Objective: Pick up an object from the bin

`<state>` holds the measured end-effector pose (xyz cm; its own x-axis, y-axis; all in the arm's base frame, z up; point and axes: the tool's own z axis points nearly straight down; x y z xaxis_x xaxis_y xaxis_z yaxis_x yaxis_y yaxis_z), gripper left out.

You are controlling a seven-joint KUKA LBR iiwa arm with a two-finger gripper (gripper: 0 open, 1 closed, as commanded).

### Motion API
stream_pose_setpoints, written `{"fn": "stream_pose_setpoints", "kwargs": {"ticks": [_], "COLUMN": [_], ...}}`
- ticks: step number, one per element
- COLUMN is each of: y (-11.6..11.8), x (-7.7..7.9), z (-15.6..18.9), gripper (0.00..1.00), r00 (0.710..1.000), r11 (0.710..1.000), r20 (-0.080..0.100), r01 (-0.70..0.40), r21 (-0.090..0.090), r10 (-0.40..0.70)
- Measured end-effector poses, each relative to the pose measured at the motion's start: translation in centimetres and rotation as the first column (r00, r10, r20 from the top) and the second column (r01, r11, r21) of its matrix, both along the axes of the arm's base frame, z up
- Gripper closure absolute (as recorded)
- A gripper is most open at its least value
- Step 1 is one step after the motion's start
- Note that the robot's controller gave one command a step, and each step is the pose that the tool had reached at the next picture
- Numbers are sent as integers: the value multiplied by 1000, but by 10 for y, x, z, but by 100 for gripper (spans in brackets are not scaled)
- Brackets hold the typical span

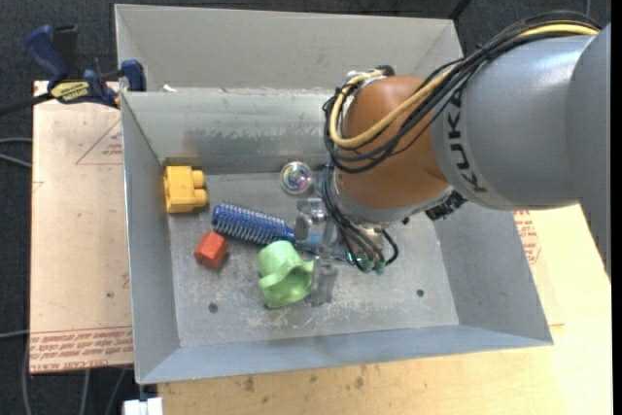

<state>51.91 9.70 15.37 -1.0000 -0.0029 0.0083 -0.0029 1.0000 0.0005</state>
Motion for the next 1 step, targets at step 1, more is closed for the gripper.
{"fn": "stream_pose_setpoints", "kwargs": {"ticks": [1], "y": [22], "x": [2], "z": [-86], "gripper": [0], "r00": [907], "r11": [907], "r20": [5], "r01": [-422], "r21": [2], "r10": [422]}}
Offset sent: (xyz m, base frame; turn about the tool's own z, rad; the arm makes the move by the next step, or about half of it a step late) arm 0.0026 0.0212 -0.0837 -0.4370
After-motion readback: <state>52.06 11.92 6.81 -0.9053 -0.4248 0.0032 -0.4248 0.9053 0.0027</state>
